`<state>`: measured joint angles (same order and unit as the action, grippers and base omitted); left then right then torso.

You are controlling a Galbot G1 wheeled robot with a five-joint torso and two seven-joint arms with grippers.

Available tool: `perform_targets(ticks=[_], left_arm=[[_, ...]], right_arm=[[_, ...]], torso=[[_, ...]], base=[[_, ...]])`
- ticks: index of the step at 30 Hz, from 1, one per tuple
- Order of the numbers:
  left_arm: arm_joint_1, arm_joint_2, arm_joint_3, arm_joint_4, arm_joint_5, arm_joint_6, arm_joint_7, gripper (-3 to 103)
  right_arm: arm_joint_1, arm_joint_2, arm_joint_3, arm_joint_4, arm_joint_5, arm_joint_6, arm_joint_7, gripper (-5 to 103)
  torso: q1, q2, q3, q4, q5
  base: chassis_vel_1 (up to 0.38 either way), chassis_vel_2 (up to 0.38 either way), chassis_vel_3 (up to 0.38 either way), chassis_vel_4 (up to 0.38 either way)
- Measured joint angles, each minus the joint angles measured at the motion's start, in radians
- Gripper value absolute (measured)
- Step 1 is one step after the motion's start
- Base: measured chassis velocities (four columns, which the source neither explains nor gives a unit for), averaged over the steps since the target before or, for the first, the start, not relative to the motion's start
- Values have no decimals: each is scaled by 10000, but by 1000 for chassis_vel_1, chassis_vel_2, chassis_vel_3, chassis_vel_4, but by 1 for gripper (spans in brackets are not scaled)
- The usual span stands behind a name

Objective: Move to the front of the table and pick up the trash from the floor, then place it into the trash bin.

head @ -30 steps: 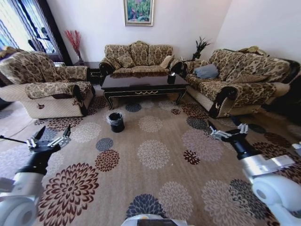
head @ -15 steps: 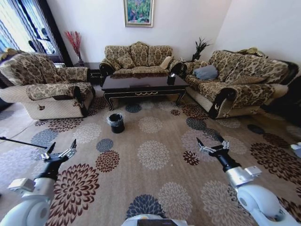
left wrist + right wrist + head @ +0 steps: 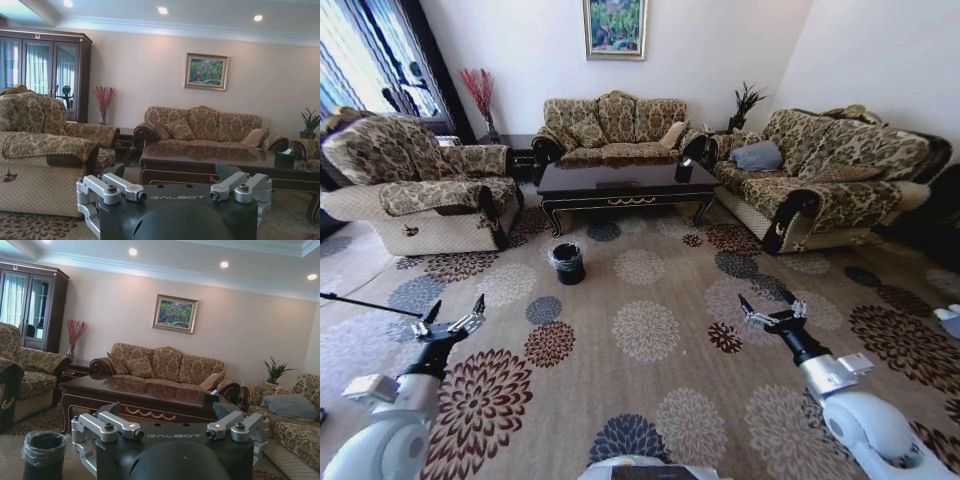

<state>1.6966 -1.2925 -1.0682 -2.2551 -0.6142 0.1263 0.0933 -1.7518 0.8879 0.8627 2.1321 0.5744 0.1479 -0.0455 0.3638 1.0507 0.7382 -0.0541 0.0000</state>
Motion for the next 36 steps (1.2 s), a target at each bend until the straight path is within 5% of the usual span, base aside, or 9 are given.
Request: perform_targets(ticks=[25, 36], left_arm=[[210, 36, 48, -119, 439, -76, -337, 100], [256, 22, -13, -109, 744, -124, -461, 100]], right_arm=[[-9, 0, -17, 98, 53, 208, 288, 100], [-40, -11, 65, 472, 307, 301, 377, 100]], torso=[[588, 1311, 727, 0, 0], [597, 1331, 743, 0, 0]], base=[[0, 0, 0, 0], [0, 0, 0, 0]])
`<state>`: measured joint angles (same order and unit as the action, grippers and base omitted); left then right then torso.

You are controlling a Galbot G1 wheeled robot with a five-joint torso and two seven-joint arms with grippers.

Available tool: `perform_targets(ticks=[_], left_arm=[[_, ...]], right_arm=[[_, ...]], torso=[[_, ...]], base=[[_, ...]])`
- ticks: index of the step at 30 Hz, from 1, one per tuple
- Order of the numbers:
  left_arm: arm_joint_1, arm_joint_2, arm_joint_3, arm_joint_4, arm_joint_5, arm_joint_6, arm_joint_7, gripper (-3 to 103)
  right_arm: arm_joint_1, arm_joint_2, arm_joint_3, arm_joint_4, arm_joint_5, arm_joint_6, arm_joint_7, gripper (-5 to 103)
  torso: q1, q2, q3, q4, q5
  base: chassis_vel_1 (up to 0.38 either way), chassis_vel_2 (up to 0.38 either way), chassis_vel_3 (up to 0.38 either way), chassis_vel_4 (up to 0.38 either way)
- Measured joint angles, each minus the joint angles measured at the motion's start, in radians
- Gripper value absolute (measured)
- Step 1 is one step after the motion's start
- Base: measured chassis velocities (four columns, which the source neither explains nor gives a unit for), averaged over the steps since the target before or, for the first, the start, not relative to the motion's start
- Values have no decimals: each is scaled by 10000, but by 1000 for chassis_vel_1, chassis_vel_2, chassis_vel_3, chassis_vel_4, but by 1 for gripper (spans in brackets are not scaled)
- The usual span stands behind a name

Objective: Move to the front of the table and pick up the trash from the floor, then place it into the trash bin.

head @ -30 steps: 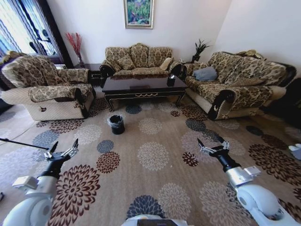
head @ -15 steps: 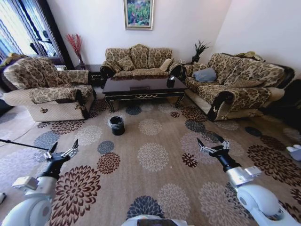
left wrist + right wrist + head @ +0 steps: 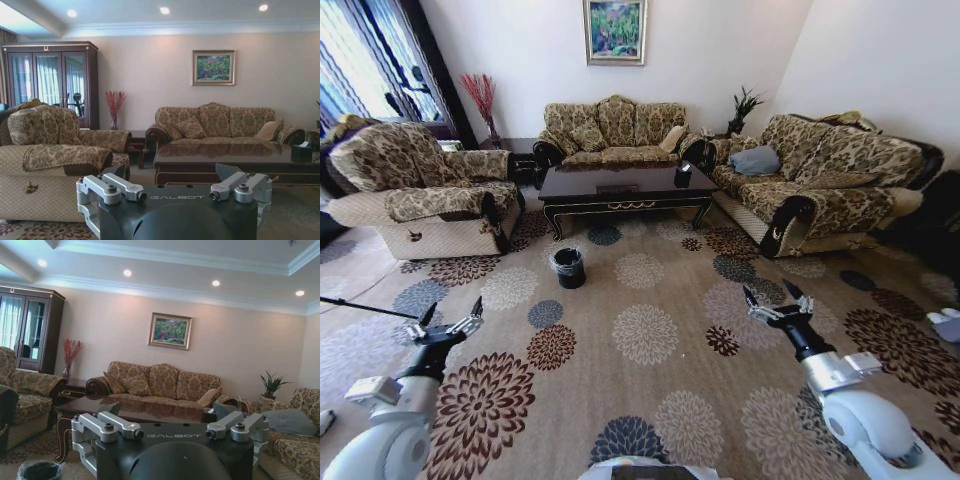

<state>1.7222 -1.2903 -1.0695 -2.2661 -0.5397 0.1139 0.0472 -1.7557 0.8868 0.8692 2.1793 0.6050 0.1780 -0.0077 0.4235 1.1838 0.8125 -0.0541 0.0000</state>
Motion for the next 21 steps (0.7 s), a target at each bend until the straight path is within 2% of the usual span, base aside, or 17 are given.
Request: perform_targets(ticks=[7, 21], left_arm=[[69, 13, -64, 12, 8, -27, -5, 100], [75, 15, -74, 10, 9, -40, -9, 100]], right_arm=[[-32, 0, 12, 15, -25, 59, -255, 100], [-36, 1, 12, 8, -40, 61, -275, 100]], torso=[[-18, -33, -21, 0, 0], [-39, -81, -46, 0, 0]], base=[[0, 0, 0, 0], [0, 0, 0, 0]])
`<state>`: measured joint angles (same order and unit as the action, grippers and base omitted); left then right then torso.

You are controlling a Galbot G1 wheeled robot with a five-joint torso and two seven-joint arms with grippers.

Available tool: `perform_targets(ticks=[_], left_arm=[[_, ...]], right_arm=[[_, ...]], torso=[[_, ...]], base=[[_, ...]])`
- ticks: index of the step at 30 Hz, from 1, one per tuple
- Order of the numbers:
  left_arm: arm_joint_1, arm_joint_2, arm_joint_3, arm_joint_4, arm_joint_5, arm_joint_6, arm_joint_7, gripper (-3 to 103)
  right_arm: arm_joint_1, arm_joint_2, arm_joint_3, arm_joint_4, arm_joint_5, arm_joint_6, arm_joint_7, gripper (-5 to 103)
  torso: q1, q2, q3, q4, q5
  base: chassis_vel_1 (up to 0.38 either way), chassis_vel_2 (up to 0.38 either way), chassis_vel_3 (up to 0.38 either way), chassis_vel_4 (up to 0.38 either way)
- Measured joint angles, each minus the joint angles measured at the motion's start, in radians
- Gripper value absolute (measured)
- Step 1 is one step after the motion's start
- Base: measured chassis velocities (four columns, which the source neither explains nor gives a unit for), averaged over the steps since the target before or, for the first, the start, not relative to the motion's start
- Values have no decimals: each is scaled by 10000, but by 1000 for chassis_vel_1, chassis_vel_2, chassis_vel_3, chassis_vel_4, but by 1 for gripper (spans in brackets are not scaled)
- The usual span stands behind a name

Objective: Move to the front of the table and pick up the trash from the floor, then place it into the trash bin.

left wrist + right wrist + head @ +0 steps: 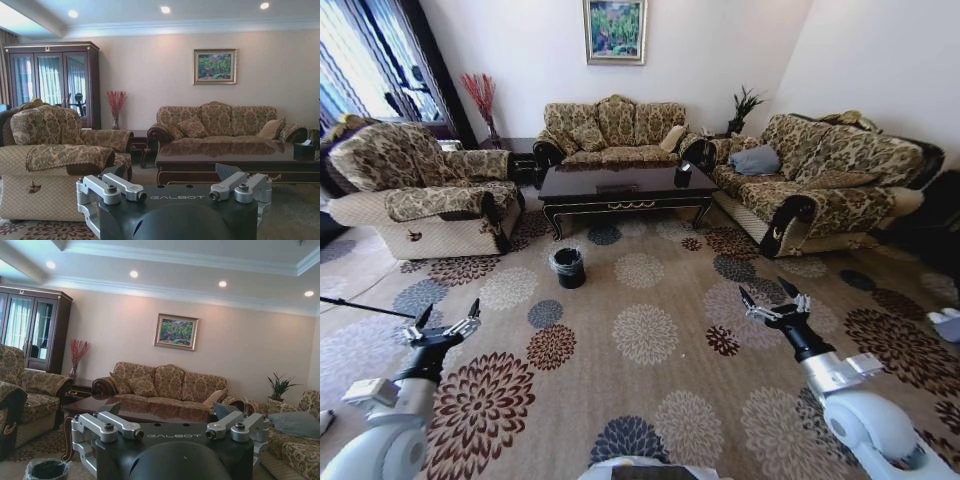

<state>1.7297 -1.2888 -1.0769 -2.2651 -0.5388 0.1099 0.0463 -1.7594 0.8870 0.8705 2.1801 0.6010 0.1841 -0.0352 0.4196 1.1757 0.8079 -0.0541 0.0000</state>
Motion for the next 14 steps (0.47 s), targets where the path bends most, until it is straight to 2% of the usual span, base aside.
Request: perform_targets(ticks=[14], left_arm=[[-1, 0, 0, 0, -2, -3, 0, 100]], right_arm=[[0, 0, -1, -6, -7, 0, 1, 100]], torso=[[-11, -23, -14, 0, 0]], base=[[0, 0, 0, 0]])
